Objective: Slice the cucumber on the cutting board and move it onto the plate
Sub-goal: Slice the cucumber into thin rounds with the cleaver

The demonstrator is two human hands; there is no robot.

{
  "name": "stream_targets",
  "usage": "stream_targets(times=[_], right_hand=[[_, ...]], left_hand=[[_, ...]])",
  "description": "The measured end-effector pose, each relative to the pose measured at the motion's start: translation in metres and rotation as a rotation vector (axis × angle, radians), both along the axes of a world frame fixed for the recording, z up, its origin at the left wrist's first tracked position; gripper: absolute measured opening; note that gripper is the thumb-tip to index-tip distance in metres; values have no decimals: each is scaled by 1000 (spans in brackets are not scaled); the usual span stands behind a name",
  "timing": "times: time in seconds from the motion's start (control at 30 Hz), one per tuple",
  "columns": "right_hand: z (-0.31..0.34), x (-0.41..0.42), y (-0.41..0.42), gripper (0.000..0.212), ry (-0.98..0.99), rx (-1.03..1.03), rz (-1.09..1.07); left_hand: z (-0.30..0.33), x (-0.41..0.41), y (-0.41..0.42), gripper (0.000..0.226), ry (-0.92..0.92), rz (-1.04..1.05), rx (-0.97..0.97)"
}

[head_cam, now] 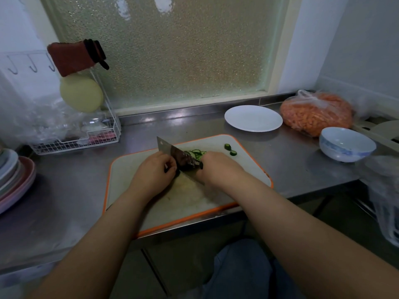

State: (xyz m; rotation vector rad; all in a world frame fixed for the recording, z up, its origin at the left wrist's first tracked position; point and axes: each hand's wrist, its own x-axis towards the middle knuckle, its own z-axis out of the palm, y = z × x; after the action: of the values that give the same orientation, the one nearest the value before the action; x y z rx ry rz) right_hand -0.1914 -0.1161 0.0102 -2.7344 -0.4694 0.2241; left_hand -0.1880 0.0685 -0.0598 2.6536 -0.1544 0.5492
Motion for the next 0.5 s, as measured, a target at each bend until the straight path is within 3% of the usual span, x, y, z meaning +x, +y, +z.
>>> stream_targets(times=[0.37,0.5], right_hand=[[8,3,1,26,28,-31,5],[2,4,11,3,39,-22,6]], left_hand=[[2,-1,-1,9,0,15,-4],[1,0,-1,8,1,12,-5]])
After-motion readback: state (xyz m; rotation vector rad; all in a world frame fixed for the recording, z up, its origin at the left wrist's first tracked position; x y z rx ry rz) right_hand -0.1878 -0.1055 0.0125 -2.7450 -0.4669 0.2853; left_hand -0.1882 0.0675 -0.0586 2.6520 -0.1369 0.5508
